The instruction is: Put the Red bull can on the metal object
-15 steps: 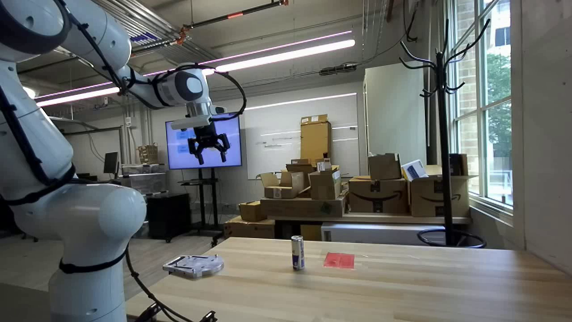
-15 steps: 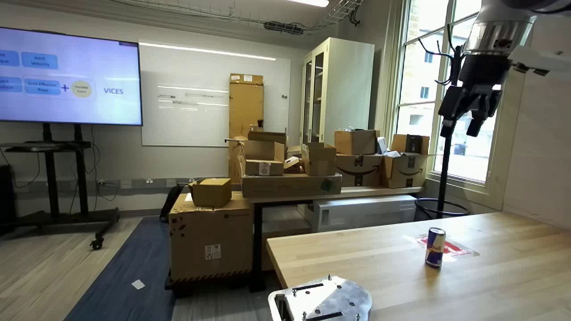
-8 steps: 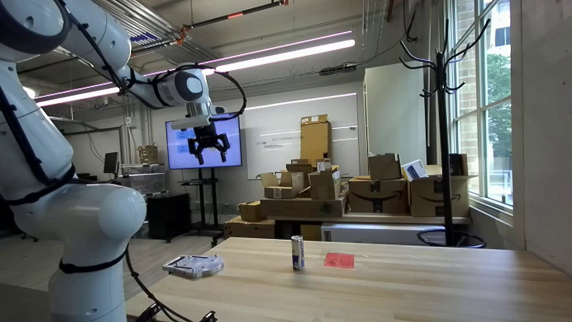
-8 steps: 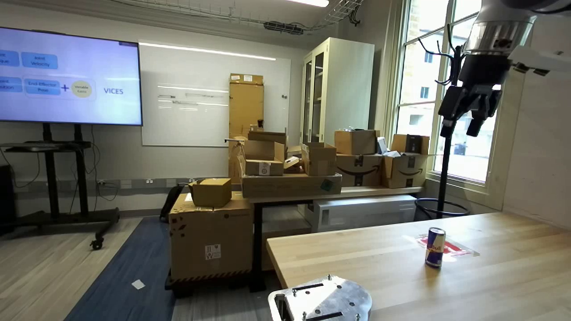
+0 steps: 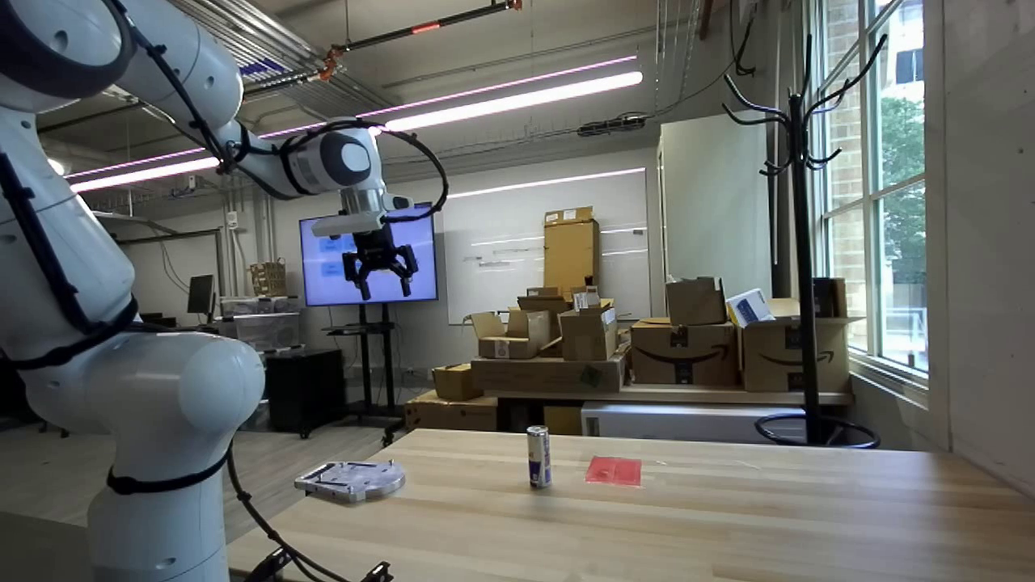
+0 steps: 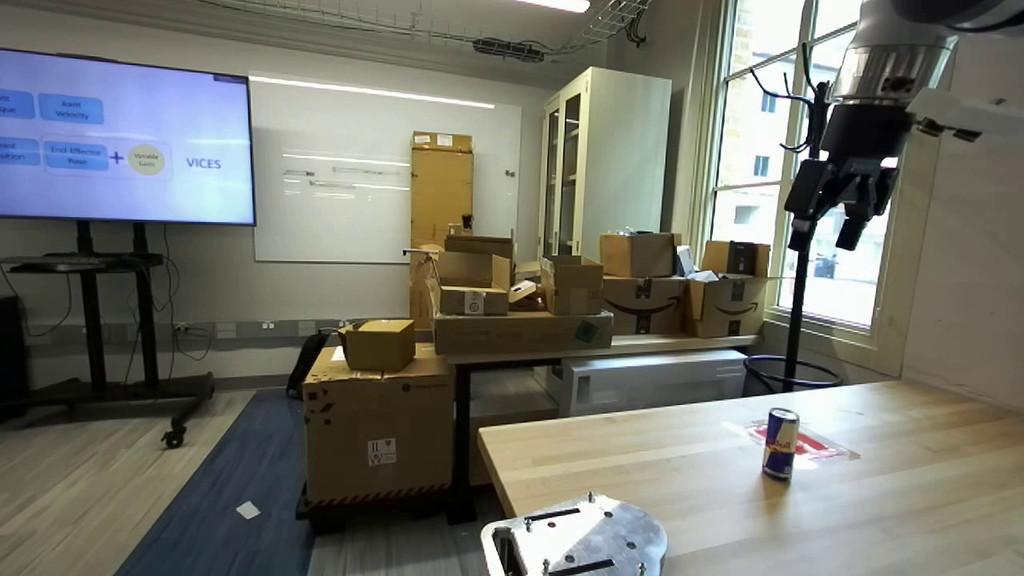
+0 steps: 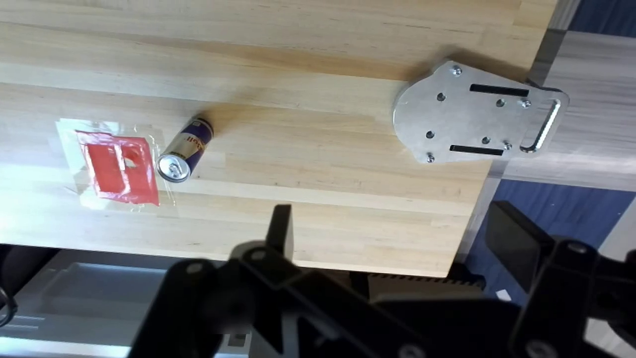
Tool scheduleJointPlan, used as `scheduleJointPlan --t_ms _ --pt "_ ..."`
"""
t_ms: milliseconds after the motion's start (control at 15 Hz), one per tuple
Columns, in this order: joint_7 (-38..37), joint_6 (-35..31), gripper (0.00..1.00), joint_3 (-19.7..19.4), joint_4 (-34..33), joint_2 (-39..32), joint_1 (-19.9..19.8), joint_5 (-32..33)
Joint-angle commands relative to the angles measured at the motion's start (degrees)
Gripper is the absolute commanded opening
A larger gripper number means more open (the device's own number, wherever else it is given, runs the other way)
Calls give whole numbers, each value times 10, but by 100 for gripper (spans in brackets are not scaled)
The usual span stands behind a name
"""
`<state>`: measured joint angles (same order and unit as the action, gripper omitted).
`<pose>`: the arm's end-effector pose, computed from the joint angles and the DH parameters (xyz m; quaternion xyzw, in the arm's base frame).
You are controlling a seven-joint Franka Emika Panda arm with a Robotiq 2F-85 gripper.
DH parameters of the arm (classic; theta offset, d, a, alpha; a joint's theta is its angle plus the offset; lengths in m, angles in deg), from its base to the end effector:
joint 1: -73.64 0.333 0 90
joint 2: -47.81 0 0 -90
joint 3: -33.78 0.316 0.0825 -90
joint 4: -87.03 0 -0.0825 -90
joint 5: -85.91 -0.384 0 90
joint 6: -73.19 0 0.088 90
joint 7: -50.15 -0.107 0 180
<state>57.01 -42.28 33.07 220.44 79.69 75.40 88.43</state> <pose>0.4071 0.0041 0.5664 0.9895 0.0759 0.1203 0.0236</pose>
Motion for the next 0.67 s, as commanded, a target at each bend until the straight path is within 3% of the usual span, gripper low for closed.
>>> scheduleJointPlan --t_ms 0,600 --pt "-19 -8 100 -17 -42 -60 -10 -21" --pt "-125 9 100 -59 -200 -287 -61 -44"
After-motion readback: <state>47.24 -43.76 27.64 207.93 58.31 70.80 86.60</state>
